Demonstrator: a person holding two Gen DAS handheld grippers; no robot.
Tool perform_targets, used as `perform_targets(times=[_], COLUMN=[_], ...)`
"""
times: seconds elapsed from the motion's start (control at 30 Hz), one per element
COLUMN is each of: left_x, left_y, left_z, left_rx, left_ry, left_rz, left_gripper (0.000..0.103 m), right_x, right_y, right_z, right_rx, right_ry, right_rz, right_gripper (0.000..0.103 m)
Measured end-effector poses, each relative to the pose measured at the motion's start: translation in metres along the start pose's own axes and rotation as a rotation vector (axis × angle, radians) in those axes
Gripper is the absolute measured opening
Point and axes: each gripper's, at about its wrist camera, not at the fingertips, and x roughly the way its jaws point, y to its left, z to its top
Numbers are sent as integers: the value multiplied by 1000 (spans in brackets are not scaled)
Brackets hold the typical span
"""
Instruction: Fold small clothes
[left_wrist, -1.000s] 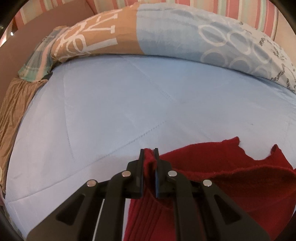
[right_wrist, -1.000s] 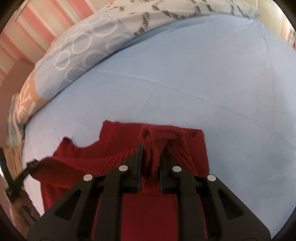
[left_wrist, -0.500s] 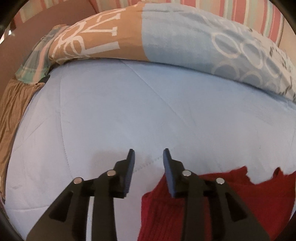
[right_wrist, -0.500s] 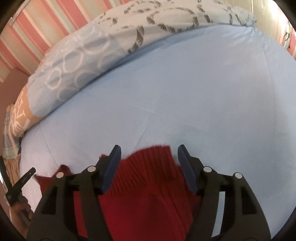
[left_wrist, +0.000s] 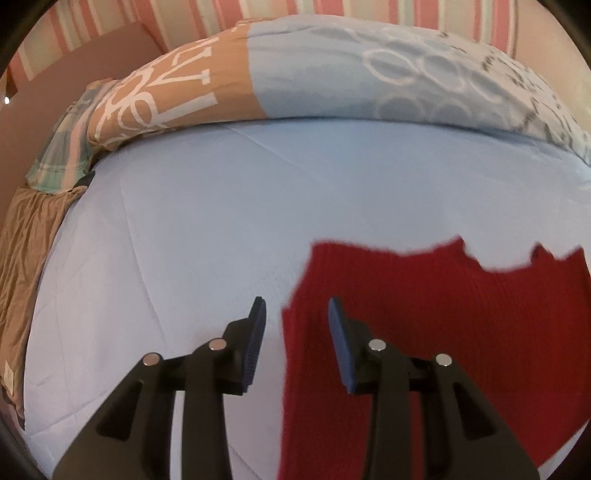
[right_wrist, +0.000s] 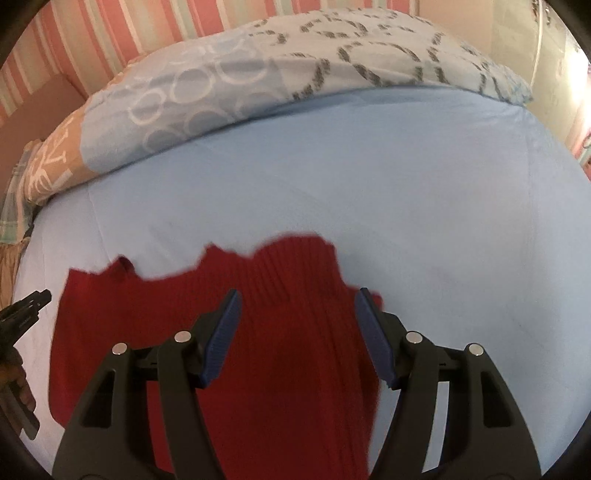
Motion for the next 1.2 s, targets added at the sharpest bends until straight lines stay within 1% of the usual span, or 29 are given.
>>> perform_targets(times=[0.1,0.27,0.4,0.53,0.63,0.7,0.73,0.87,0.9,0.93,0.97,1.0,1.03,1.13,1.2], left_x=[-6,-12,-13,-19,-22,-23,-24,-26,-28,-29,-30,-30,-30,-32,-33], left_y=[-4,-7,-4,-3,-2,-2,-3,-6,-6,-6,-6,-6,-6,-3,-2], left_z=[-12,-21,-24,-33,-42,-46,-50,-59,-60,-62,-63,-65,-66,-67,-66], left_rx=[5,5,0,-4,-3,-1,2,21,20,18,15,11,9,-4,-10], left_ry=[9,11,18,20,28,32,35,35,32,27,25,23,23,15,17], left_rz=[-13,-4,8,13,11,5,1,-2,-5,-7,-8,-6,-1,4,1], left_gripper=[37,37,37,43,44,46,48,48,51,57,60,62,70,71,71], right_x=[-9,-15,-15,-19,-19,-17,-15,-11,-11,-10,-10,-10,-10,-9,-8], right_y=[-17,-45,-55,-54,-50,-49,-49,-54,-55,-55,-55,-55,-55,-52,-51], right_z=[-16,-35,-43,-48,-52,-56,-58,-61,-61,-61,-61,-61,-61,-61,-62], right_rx=[16,37,40,19,0,-7,-5,25,34,35,34,33,33,20,21], right_ry=[5,27,41,39,42,50,57,73,75,74,75,76,78,83,93], right_rz=[-29,-51,-10,37,58,60,63,85,91,93,98,103,112,114,121], right_gripper=[65,65,65,66,68,68,68,68,69,70,72,75,78,84,86])
